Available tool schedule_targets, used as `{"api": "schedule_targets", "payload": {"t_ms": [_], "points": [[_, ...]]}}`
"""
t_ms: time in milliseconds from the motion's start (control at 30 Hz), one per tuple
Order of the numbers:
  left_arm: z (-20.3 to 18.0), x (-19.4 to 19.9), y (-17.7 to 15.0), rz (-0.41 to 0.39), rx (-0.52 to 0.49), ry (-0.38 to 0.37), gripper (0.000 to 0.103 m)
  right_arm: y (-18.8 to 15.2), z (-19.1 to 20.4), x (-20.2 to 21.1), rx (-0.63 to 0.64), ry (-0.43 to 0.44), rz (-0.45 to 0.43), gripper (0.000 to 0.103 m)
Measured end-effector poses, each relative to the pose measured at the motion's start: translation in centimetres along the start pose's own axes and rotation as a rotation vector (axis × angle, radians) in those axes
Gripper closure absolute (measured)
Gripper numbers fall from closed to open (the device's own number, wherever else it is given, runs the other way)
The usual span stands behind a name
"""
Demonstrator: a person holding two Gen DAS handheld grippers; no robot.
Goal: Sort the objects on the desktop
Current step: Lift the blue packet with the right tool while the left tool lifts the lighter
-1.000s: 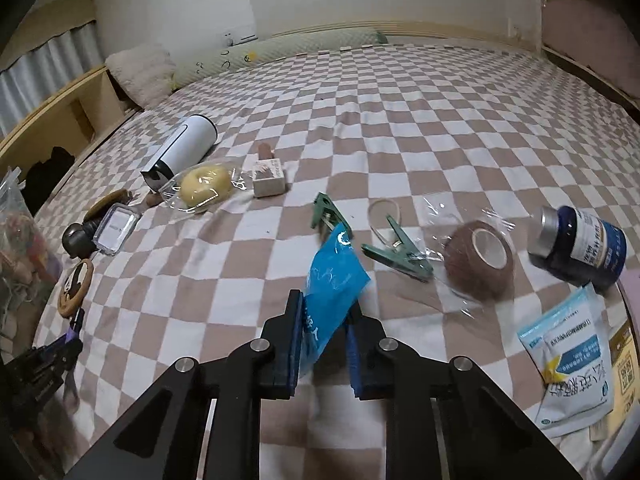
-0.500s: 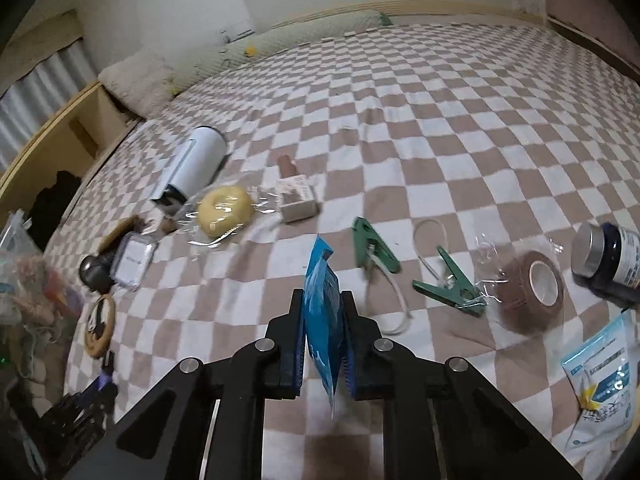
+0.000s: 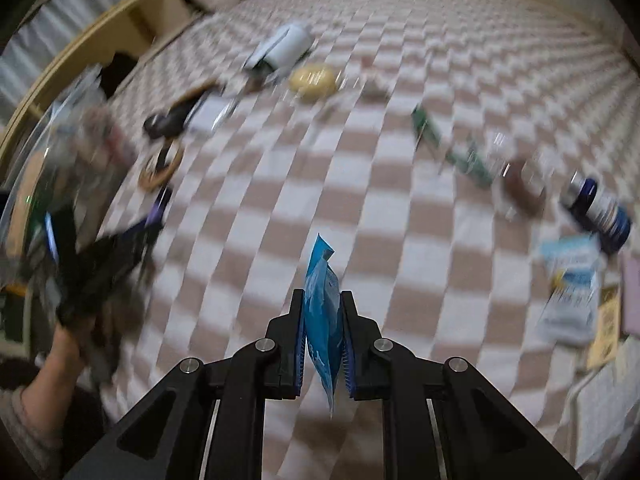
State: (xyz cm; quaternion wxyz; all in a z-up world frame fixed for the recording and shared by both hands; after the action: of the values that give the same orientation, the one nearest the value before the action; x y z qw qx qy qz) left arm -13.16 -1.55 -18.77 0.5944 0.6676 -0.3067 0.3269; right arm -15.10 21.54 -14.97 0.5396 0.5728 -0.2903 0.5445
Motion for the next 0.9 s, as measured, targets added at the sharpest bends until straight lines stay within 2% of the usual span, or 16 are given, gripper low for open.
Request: {"api": "schedule_targets", "payload": {"t_ms": [67,167,333,600,900], "points": [[0.0,0.2,-0.2,0.0,-0.004,-0.009,0.079,-1.0,0.5,-1.1,0.01,-0.002,0.045,0.086],[0.2,0.4,-0.6,-0.002,0.001,-0.032,0.079,-1.5,0.9,-2.7,0.003,-0.032,0.054,0.086],[0.8,0.3,-0.7,0.003,0.026,-0.069,0.079,-1.1,1.0,-3.7,-0.038,-0.065,0.017,0.086],[1.0,0.1,-0.8,0.002,0.033,-0.079,0.079,-0.8,1.0,-4.3,-0.067,-0.07,-0.033,0.086],[0.1,1.5,-0.9,-0.027,-0.014,-0.05,0.08,-0.7,0.8,-4.5,-0.08,-0.064,-0.073,0.086]]}}
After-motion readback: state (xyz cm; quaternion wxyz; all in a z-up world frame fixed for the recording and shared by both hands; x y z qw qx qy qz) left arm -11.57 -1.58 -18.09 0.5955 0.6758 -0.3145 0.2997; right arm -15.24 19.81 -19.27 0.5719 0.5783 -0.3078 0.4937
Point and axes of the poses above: each gripper's, at about its wrist camera, not at the fingertips, and x roughly against the way its jaws point, z to its left, y to its top, the point moved 2 cm from there along -x, roughly the way its jaws point, and after that the axes turned 4 degrees about -y, right-handed, at the moved point
